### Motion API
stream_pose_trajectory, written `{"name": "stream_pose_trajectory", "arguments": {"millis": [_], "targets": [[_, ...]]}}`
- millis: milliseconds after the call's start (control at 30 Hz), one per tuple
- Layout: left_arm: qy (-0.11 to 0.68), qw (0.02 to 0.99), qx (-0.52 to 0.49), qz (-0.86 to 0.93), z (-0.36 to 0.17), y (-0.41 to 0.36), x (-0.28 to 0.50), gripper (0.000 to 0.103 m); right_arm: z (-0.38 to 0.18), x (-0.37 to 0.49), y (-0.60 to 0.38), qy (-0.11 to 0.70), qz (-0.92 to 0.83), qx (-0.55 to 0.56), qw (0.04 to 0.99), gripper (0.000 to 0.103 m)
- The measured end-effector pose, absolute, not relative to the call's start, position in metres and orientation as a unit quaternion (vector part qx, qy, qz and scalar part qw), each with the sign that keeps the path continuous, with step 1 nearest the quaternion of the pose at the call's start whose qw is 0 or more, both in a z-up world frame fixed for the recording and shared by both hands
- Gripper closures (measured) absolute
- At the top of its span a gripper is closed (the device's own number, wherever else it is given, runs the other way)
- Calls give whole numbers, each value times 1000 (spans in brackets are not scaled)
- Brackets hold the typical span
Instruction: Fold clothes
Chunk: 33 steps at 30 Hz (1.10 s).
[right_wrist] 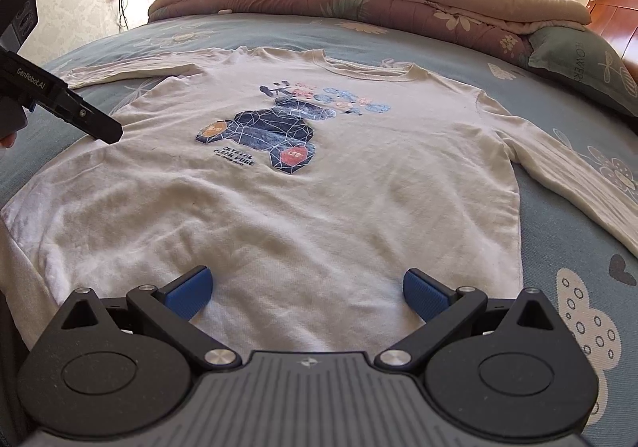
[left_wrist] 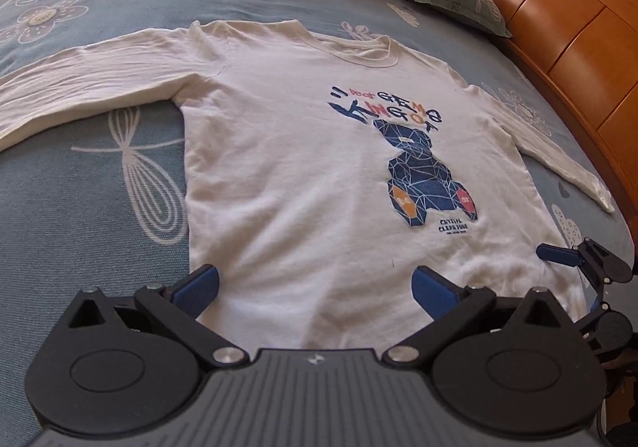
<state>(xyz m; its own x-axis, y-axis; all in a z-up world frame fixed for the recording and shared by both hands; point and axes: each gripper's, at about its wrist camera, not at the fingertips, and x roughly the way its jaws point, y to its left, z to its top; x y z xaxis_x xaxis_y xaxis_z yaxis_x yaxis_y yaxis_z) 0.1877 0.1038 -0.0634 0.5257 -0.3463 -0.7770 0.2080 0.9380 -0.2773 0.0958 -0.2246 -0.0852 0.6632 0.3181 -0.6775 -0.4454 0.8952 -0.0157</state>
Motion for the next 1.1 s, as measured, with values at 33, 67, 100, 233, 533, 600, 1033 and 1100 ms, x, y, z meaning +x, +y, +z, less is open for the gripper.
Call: {"name": "stream_pose_trajectory", "arguments": {"millis": [33,67,100,233,533,600,1033,1100], "targets": [[457,872,-73,-159,-61,103,190,1,-85,96,-225,352,210,-90,908,0],[456,871,-76,-169,-60,100,194,1,-85,95,-225,351,210,-90,908,0],[455,869,-80,-180,-59,98,197,1,-85,95,-225,350,210,-90,908,0],[459,869,-70,-171,-69,89,207,1,-86,95,-225,350,209,-89,909,0],[422,887,-107,-155,-50,107,264,1,-85,95,-224,350,207,-89,909,0],[430,885,-106,-145,-57,107,281,1,-85,95,-224,349,206,-89,910,0],[435,879,-124,-150,-42,120,266,1,-88,93,-226,341,208,-85,913,0],[448,869,-120,-174,-48,110,259,1,-88,92,-226,339,207,-85,914,0]]}}
